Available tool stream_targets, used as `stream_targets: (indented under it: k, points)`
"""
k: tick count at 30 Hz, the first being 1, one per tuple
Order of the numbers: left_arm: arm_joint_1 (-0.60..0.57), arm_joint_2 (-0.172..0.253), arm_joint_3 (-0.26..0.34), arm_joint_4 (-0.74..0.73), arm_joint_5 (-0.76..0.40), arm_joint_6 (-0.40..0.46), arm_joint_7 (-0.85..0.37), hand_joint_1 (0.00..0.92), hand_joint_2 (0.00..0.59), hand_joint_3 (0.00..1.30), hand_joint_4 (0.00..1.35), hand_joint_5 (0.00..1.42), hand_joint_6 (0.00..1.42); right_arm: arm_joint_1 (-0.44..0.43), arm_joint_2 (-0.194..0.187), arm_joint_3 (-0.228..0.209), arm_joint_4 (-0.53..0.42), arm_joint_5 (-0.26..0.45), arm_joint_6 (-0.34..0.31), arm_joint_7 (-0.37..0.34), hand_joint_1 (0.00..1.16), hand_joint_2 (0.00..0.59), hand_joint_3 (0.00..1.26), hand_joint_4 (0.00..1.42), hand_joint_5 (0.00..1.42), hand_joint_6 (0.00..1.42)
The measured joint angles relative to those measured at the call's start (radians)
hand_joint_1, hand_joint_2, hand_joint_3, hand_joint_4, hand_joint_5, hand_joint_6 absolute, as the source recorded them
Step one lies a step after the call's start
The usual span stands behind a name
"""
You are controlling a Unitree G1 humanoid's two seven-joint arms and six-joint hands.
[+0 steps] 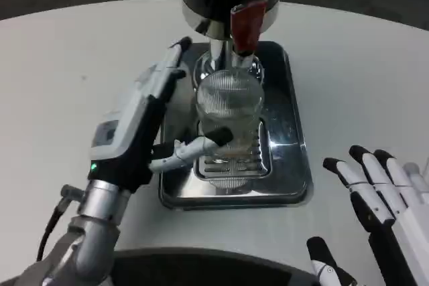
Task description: Grasp the cup under the faucet to collect the drink, then remove the cup.
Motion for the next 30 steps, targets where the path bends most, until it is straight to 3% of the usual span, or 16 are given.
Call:
stream_targets:
  k: [3, 6, 9, 15, 22, 30]
  points:
    - [0.096, 0.047, 0.069, -0.162, -0.105, -0.031, -0.106, 0.000, 0.068, 0.00, 0.00, 0.15, 0.09, -0.002, 0.000, 0.004, 0.005, 0.001, 0.000, 0.000, 0.43, 0.450, 0.13, 0.02, 0.00, 0.00]
    - [0.163, 0.088, 0.146, -0.319, -0.226, -0.031, -0.224, 0.065, 0.115, 0.00, 0.00, 0.13, 0.07, -0.019, -0.005, 0.013, 0.025, -0.004, 0.000, 0.000, 0.43, 0.451, 0.13, 0.02, 0.00, 0.00]
    - [0.187, 0.128, 0.217, -0.455, -0.324, -0.015, -0.328, 0.004, 0.138, 0.00, 0.00, 0.13, 0.09, -0.035, -0.011, 0.024, 0.049, -0.008, 0.000, 0.001, 0.47, 0.454, 0.13, 0.02, 0.00, 0.00]
    - [0.218, 0.188, 0.299, -0.682, -0.607, 0.059, -0.614, 0.000, 0.173, 0.00, 0.00, 0.03, 0.05, -0.088, -0.007, 0.068, 0.070, -0.049, 0.002, 0.005, 0.48, 0.453, 0.13, 0.02, 0.00, 0.00]
    - [0.179, 0.214, 0.375, -0.846, -1.001, 0.300, -0.946, 0.000, 0.135, 0.00, 0.00, 0.00, 0.03, -0.127, 0.019, 0.107, 0.086, -0.069, 0.019, 0.010, 0.49, 0.453, 0.13, 0.02, 0.00, 0.00]
    - [0.054, 0.242, 0.392, -0.896, -1.215, 0.604, -1.234, 0.000, 0.094, 0.00, 0.00, 0.00, 0.00, -0.128, 0.030, 0.125, 0.086, -0.087, 0.029, 0.009, 0.49, 0.453, 0.12, 0.02, 0.00, 0.00]
